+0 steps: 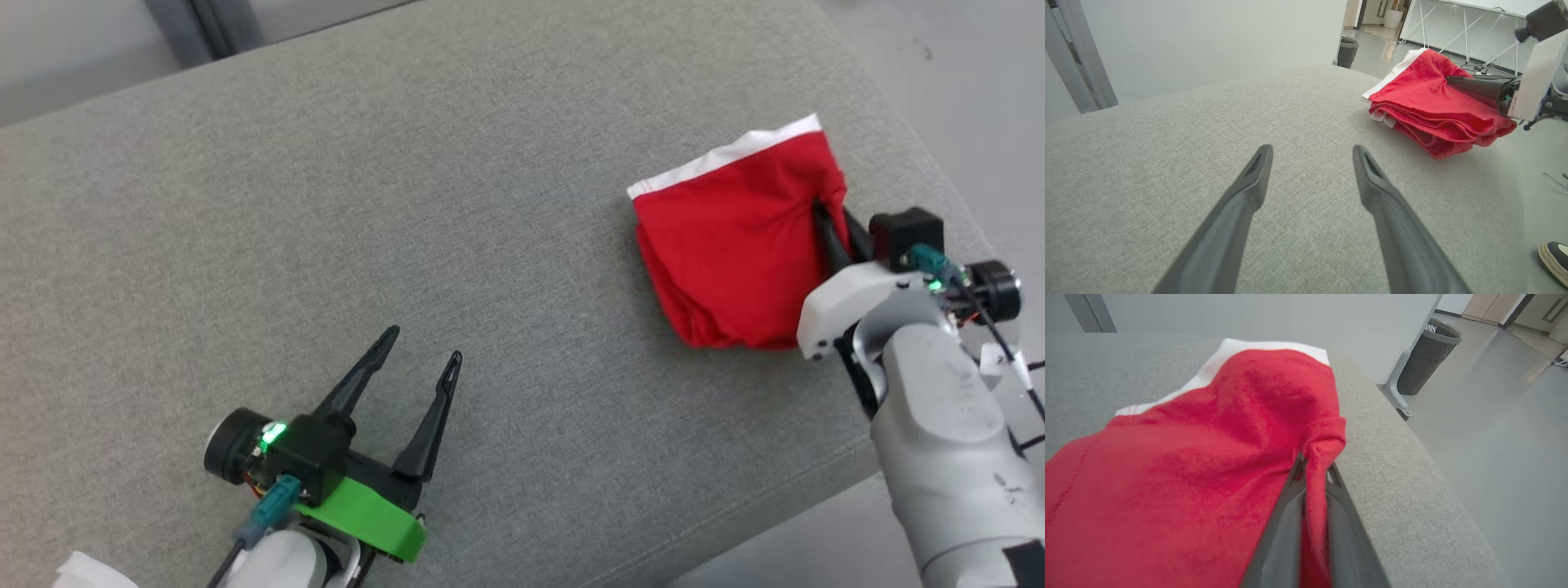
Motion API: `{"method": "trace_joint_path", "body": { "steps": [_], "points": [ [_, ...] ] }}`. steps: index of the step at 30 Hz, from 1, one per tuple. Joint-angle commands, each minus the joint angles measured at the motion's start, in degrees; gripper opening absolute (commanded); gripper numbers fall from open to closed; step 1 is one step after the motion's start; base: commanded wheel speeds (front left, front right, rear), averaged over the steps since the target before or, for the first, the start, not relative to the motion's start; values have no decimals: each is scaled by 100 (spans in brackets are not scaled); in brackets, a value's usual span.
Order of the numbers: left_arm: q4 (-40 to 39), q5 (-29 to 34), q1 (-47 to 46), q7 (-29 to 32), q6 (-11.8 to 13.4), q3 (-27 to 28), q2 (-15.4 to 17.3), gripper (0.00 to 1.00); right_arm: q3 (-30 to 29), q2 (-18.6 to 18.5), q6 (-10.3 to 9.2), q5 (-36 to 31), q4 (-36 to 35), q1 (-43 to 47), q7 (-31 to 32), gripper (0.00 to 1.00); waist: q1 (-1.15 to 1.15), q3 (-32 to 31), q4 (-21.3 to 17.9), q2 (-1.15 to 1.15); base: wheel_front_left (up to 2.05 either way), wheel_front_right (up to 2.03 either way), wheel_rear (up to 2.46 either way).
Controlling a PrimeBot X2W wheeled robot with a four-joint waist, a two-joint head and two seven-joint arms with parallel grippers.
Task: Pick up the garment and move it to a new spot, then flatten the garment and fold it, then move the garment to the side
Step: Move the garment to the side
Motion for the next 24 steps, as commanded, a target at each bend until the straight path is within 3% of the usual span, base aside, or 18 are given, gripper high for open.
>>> {"method": "trace_joint_path", "body": {
  "steps": [1, 8, 14, 16, 17, 24],
  "points": [
    [-75, -39, -198, -1, 17, 57, 121, 100, -174, -99, -11, -246, 80, -295, 110, 0, 0, 836, 599, 0, 0, 0, 0],
    [-331, -135, -636, -1, 17, 78, 356, 100, -1048, -720, -11, -1417, -4, -1223, 724, 0, 0, 1521, 1093, 0, 0, 0, 0],
    [-395, -210, -807, -1, 17, -23, 307, 100, -1690, -1229, -11, -2139, -348, -1510, 1163, 0, 0, 1668, 1404, 0, 0, 0, 0],
    [-388, -222, -806, -1, 17, -10, 285, 100, -1876, -1289, -11, -2297, -511, -1581, 1256, 49, 0, 1679, 1451, 0, 0, 0, 0],
    [-380, -230, -795, -1, 17, 1, 280, 100, -2007, -1282, -11, -2365, -626, -1619, 1280, 100, 0, 1685, 1466, 0, 0, 0, 0],
    [-281, -214, -771, 3, 17, 65, 234, 100, -2686, -771, -11, -2756, -1471, -1656, 749, 100, 0, 1538, 1478, 0, 0, 0, 0]
  ]
}}
